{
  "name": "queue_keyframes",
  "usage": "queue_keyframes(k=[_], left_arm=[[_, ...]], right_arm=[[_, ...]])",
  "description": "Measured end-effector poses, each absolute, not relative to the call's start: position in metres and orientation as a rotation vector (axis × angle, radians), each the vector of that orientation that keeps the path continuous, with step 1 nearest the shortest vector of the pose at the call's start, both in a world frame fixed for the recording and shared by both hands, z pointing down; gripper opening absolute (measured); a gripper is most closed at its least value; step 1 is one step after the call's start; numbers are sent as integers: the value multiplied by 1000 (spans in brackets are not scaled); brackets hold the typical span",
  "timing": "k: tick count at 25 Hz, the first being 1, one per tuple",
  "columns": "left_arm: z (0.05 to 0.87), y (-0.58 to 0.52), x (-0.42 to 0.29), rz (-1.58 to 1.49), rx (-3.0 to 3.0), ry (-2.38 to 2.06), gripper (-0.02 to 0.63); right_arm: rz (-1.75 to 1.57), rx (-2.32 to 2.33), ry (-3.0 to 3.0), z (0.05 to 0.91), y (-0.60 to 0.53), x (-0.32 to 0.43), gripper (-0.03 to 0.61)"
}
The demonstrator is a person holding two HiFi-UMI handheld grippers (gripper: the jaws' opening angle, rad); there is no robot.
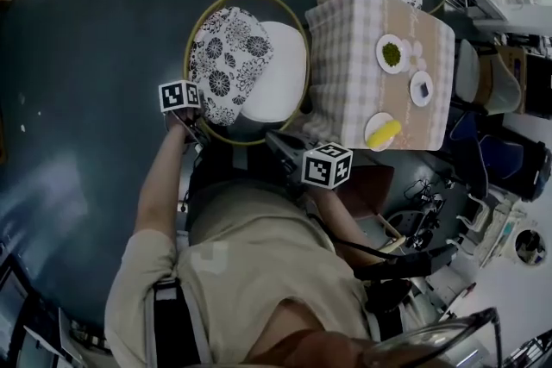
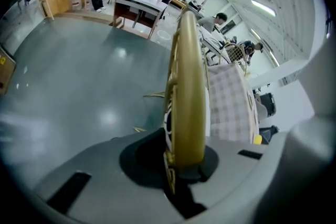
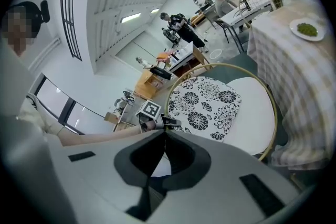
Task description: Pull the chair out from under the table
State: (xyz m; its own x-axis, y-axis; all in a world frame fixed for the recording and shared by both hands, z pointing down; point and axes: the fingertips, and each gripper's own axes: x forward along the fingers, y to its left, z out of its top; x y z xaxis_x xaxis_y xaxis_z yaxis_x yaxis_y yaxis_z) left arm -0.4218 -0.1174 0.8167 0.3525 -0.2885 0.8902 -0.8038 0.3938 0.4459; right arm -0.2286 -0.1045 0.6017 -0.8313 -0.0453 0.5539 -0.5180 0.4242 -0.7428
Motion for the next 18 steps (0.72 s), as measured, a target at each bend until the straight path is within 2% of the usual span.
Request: queue_keyframes(k=[10,18], left_arm=[[813,-113,-428,399,1126,-1249,26],[809,-77,-479,324,1006,-1329,28]], right_arm=[[1413,522,-2227,600,-99,-219,12],[1421,517,-2227,602,-99,-222,12]])
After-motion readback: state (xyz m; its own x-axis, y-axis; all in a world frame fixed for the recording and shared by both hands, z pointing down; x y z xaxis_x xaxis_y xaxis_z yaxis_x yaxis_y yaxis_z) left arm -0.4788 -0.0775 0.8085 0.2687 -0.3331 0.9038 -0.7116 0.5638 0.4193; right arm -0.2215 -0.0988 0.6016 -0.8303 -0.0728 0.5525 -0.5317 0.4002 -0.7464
